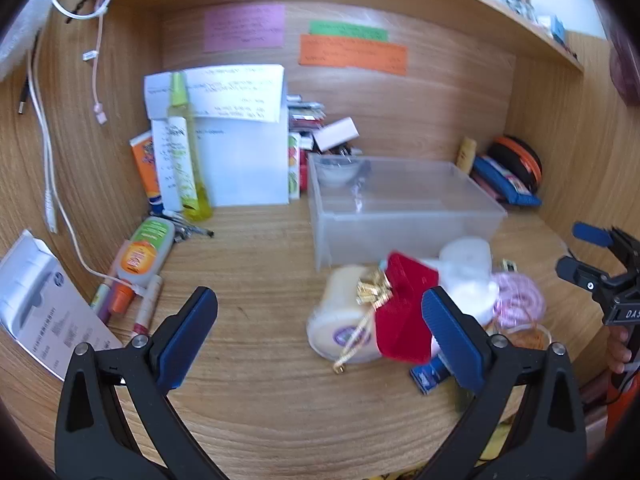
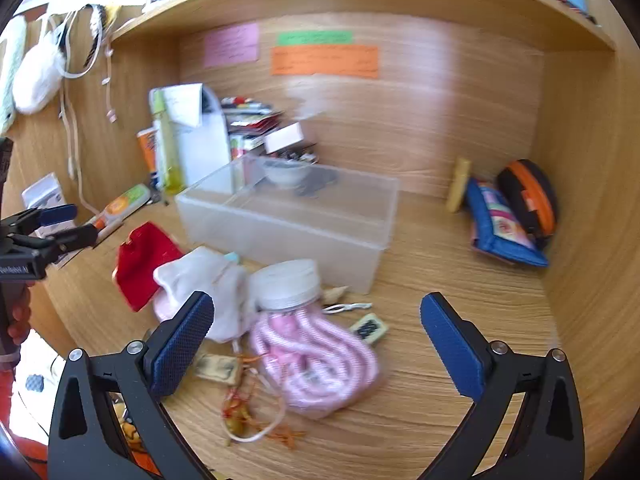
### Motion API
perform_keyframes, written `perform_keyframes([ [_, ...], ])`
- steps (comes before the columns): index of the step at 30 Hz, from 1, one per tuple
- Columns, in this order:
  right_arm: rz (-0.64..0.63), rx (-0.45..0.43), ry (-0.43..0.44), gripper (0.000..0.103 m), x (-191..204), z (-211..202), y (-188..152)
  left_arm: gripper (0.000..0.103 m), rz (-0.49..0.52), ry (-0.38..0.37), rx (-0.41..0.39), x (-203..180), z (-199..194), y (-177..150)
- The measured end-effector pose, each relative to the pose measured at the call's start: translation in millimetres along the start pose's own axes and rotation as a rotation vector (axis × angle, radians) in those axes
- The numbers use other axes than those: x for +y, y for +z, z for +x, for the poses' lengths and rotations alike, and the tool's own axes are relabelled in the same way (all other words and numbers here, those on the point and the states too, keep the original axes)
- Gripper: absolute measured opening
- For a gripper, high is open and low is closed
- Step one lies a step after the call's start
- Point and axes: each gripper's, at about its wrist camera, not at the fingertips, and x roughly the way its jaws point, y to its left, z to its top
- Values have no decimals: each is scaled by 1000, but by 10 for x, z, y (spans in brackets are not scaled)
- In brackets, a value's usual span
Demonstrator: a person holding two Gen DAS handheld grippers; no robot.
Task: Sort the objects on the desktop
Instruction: 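Grasp the red velvet pouch with the left gripper while the right grasps the white cloth bag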
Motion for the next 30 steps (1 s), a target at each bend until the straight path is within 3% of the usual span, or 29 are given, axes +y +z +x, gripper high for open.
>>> perform_keyframes([
  [10, -63, 82, 113, 101, 400, 291, -66, 101, 42, -51, 32, -129, 209, -91],
  [12, -70, 103, 134, 100, 450, 357, -74, 86, 50, -62, 34, -144, 247, -84],
  [14, -76, 124, 155, 95, 496, 419, -77, 79, 66, -75, 45, -167, 308, -76],
  [18, -83, 169, 192, 90, 556, 556, -89, 68, 91, -91, 61, -213, 413, -65],
  [26, -67, 265, 262, 60, 570, 801, -94, 51, 142, -113, 77, -297, 563, -25],
  [30, -66, 292, 282, 59, 608, 887, -77, 44, 160, -126, 77, -323, 604, 6],
])
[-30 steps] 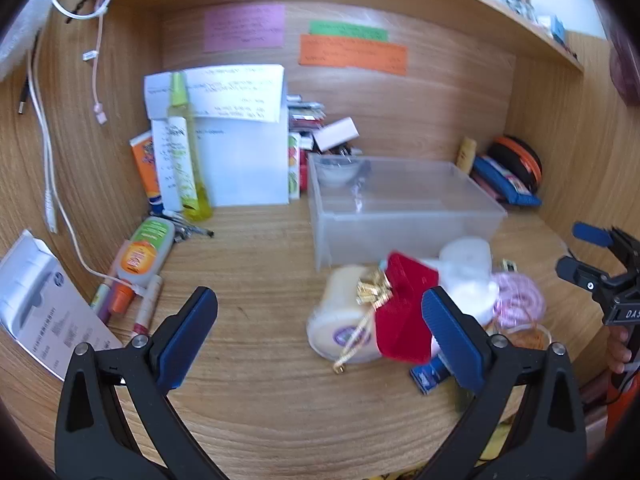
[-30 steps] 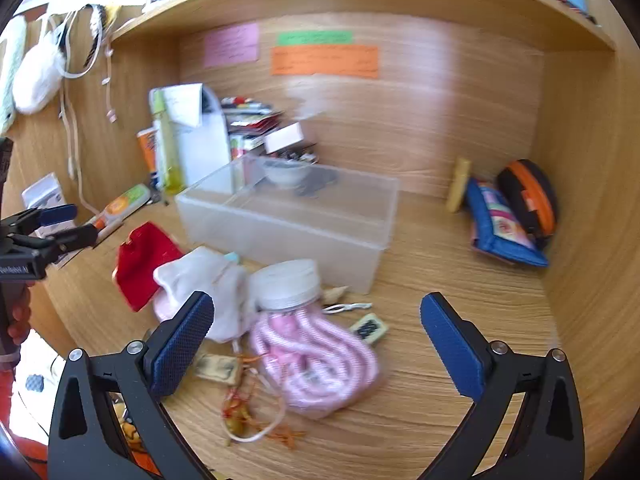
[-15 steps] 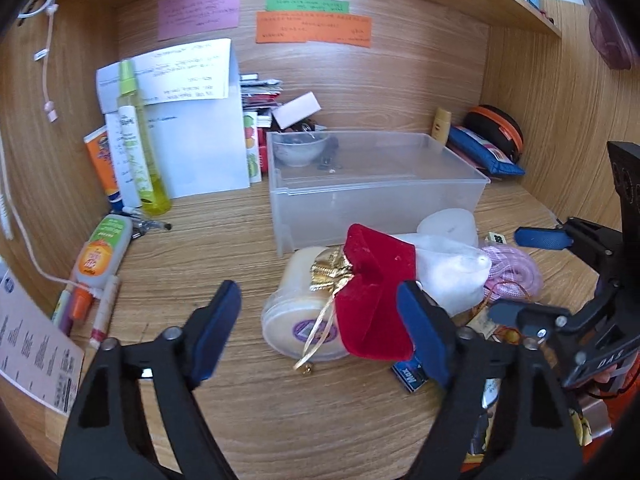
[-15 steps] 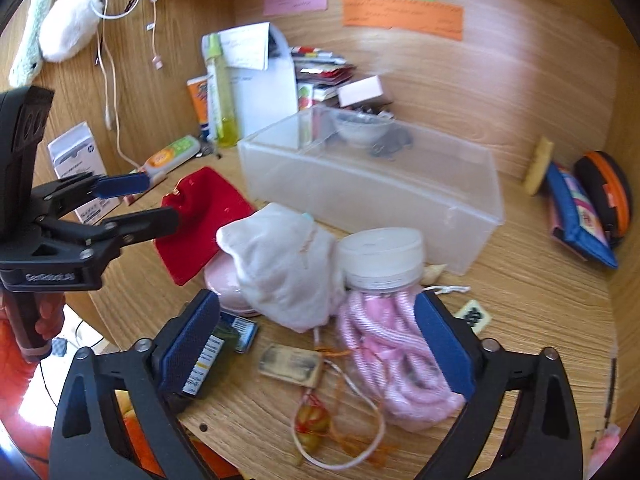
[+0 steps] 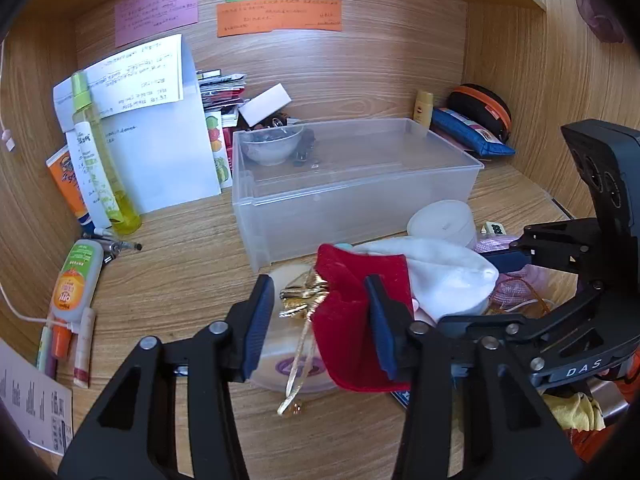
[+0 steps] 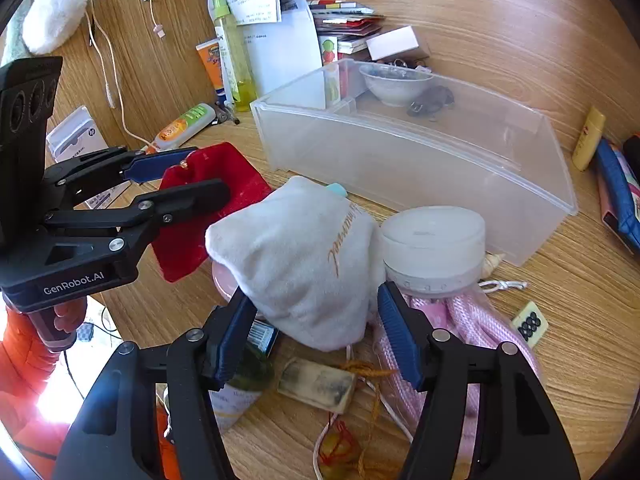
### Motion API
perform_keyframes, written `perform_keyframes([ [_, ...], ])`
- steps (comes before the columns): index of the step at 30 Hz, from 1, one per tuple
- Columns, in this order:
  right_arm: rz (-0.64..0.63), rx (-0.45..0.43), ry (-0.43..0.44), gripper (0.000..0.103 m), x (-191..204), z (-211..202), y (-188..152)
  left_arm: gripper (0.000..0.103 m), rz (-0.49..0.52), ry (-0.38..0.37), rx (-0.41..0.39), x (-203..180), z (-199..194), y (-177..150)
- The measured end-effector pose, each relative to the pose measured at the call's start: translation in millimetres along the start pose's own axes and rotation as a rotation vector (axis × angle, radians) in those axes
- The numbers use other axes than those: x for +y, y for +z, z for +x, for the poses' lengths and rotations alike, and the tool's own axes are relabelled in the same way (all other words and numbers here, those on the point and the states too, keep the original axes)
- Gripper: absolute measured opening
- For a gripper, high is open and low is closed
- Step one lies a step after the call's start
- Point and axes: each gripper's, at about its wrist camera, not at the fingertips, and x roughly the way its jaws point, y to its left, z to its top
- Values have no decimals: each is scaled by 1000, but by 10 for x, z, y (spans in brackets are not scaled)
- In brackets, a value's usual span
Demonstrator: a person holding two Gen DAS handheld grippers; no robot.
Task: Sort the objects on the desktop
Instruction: 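Grasp the red velvet pouch with the left gripper while the right grasps the white cloth bag, then carry both bags over the clear box and open both grippers to drop them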
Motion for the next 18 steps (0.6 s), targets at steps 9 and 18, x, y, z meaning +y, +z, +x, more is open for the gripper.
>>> perform_keyframes([
  [9, -13, 5, 13, 35, 4, 38, 37, 36, -4, -39, -5, 12, 52, 41],
  [18, 2, -27, 8, 20, -62, -70, 95, 34, -7, -26, -84, 48, -165, 136],
])
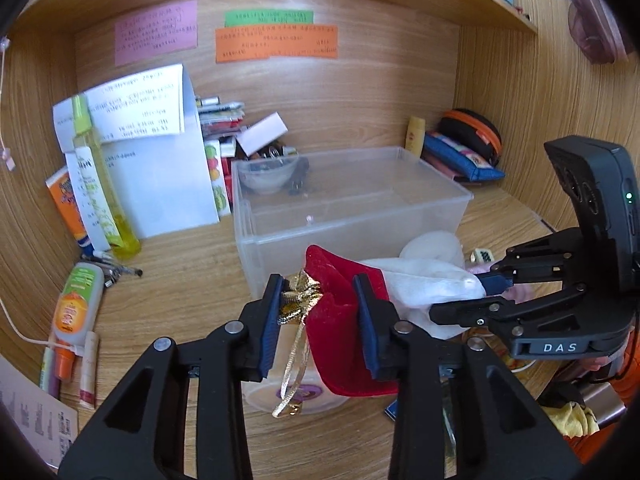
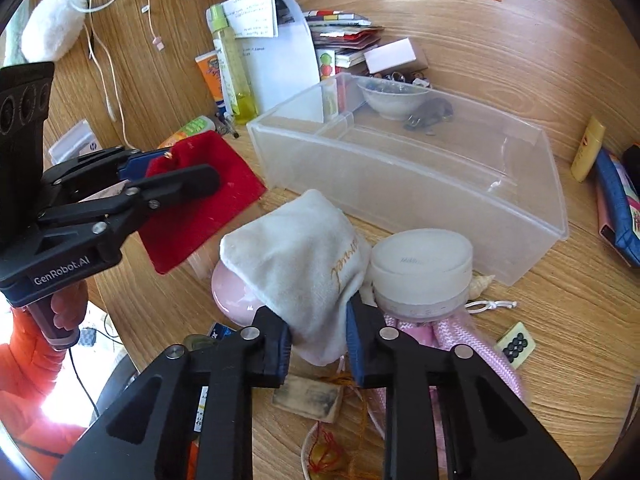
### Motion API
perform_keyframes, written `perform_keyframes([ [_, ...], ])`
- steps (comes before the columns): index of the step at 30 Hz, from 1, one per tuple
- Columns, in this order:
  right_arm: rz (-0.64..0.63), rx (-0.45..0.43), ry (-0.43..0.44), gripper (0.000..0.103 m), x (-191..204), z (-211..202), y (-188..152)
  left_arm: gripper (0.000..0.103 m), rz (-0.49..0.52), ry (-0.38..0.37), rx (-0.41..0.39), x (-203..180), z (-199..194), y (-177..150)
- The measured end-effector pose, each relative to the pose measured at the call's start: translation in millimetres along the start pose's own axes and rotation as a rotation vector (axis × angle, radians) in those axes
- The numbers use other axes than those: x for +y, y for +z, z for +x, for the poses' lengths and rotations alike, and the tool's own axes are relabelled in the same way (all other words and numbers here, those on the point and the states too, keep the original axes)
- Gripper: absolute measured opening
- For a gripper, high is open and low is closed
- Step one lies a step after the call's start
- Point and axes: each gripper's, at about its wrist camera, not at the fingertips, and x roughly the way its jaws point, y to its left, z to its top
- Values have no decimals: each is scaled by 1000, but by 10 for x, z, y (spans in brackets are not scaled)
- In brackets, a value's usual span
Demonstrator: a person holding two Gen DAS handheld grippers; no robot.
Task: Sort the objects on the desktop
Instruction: 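Carry both bags over the clear box and open both grippers to drop them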
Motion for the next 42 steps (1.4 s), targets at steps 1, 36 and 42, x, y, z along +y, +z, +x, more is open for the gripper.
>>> perform_keyframes([
  [1, 9, -4, 4, 19, -15, -22, 18, 34, -2, 4, -6, 9, -17, 15],
  [36, 80, -233, 48, 17, -468, -642, 693, 34, -129, 38, -90, 356, 76, 539],
  [42, 101, -255, 46, 17, -564, -666, 799, 34, -130, 35, -95, 386, 151, 672],
])
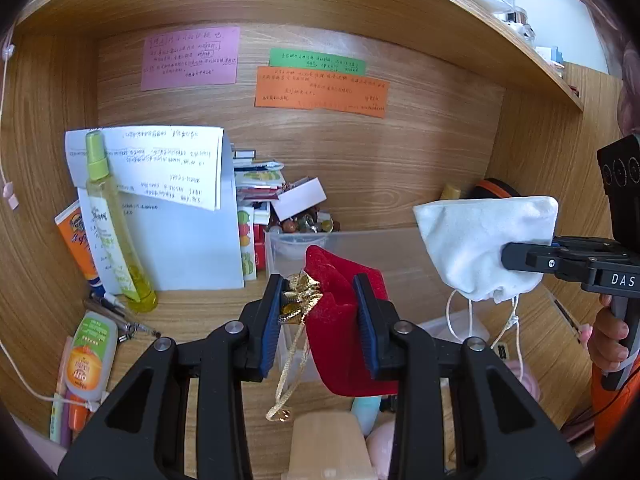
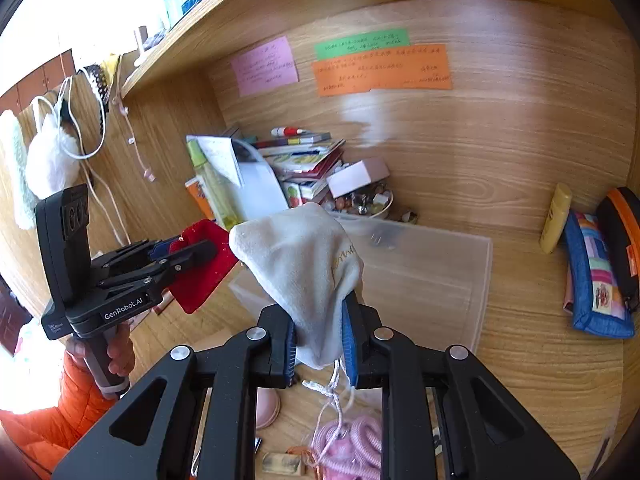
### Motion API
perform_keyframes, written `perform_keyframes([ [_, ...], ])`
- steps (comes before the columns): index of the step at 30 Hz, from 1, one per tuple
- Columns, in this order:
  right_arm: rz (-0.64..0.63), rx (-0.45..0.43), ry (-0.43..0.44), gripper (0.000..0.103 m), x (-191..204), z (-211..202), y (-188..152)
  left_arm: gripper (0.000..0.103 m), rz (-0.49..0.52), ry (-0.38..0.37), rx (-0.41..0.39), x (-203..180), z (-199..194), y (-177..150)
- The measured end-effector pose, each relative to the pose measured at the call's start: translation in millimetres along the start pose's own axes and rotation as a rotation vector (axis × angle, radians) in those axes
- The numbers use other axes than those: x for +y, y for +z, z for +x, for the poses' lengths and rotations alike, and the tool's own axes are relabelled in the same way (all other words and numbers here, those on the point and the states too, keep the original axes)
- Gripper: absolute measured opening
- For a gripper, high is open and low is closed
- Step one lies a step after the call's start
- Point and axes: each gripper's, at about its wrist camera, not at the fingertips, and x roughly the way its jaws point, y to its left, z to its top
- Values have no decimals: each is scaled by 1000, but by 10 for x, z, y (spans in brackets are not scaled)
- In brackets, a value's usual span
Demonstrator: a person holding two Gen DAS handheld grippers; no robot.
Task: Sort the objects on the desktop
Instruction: 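Carry both bags over the clear box and open both grippers to drop them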
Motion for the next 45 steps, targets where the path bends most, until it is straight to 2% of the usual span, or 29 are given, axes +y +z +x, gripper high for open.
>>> perform_keyframes([
  [6, 23, -10, -18, 17, -113, 71, 87, 34, 9, -1, 4, -26, 131, 116],
  [14, 58, -15, -56, 17, -328, 257, 163, 34, 1, 2, 50, 4, 465, 234],
  [22, 80, 41, -79, 17, -556, 510, 159, 34, 0, 23, 136, 54, 882, 195],
  [24, 91, 59, -82, 17, -622, 579, 132, 34, 11, 41, 139, 34, 941, 179],
  [30, 127, 111, -107, 17, -803, 834, 36, 34, 36, 28, 159, -8, 1085, 248],
  [37, 104, 154, -119, 17, -841, 956, -26, 34, 104, 16, 309, -105, 1393, 215],
  [45, 55, 186, -145, 18, -780, 1018, -88, 35, 138, 19, 386, -161, 1517, 132],
])
